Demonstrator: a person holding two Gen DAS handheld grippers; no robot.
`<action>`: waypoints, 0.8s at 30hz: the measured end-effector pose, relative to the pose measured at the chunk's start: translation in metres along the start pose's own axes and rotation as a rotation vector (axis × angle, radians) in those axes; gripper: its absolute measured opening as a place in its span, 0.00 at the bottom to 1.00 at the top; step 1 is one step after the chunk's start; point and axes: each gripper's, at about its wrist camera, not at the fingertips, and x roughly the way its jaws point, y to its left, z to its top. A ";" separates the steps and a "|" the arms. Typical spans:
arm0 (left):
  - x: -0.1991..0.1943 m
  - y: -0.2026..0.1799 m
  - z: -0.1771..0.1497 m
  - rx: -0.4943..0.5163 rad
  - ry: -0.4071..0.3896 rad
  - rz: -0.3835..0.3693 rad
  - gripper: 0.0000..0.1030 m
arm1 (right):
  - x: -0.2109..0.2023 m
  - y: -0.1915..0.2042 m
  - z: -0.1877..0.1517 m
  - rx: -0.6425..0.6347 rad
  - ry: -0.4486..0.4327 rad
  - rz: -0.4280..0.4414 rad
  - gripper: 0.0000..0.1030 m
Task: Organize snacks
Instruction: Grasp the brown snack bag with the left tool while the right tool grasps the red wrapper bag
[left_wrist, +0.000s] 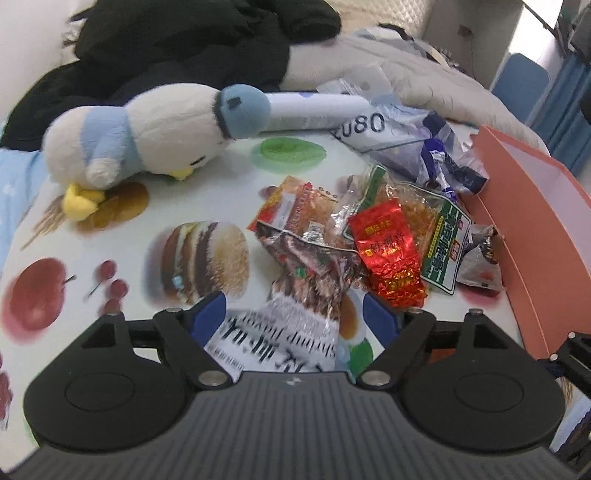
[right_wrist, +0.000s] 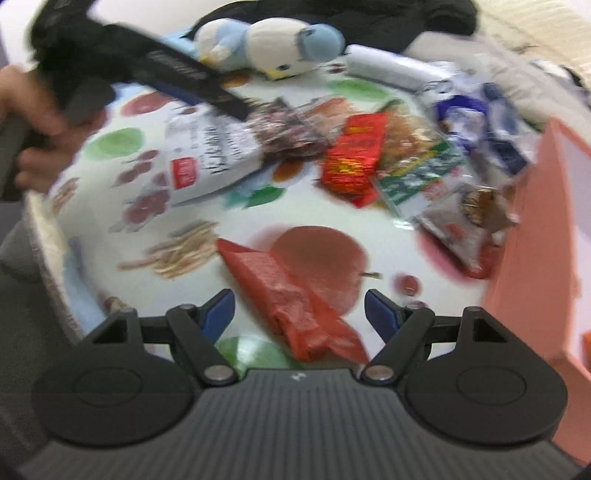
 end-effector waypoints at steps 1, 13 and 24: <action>0.004 -0.002 0.002 0.016 0.002 -0.003 0.82 | 0.003 0.002 0.001 -0.026 0.002 0.003 0.76; 0.053 -0.011 0.005 0.110 0.103 0.027 0.81 | 0.031 0.007 0.012 -0.145 0.054 0.052 0.51; 0.058 -0.013 0.001 0.051 0.126 0.020 0.58 | 0.036 0.006 0.010 -0.099 0.067 0.042 0.47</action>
